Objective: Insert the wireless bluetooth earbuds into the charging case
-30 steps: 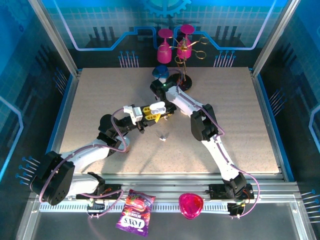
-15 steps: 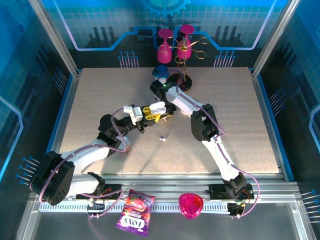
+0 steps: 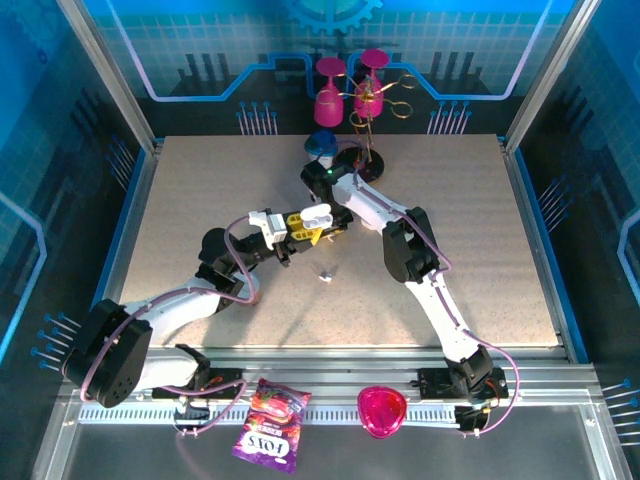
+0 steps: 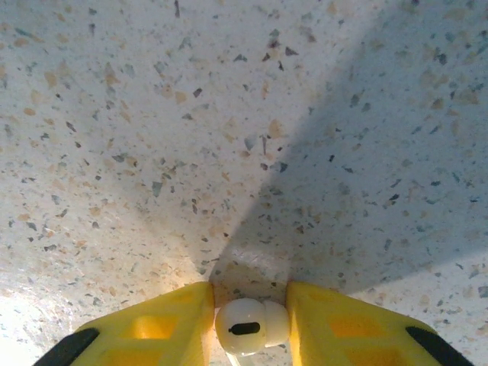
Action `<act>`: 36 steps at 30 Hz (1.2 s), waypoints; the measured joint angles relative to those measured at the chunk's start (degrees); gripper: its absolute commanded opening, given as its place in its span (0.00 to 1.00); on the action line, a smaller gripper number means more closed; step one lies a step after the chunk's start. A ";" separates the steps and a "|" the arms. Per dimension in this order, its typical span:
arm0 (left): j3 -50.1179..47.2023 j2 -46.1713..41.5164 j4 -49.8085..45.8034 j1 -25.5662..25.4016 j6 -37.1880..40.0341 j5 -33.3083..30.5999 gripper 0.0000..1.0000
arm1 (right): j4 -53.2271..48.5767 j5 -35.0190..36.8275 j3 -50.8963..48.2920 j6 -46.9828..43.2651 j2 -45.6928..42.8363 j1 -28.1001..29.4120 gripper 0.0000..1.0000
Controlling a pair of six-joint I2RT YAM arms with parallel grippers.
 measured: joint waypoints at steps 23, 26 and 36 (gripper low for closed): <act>0.02 1.18 0.02 -0.15 0.02 -1.18 0.00 | 9.20 0.09 -23.50 4.66 -17.66 -2.27 0.27; 0.02 2.64 0.04 -0.37 0.00 -2.29 0.00 | 13.14 0.74 -30.29 5.70 -23.98 -3.56 0.28; 1.92 8.87 0.13 -3.56 -0.04 -8.87 0.00 | 24.96 5.97 -47.58 8.46 -42.16 -5.18 0.28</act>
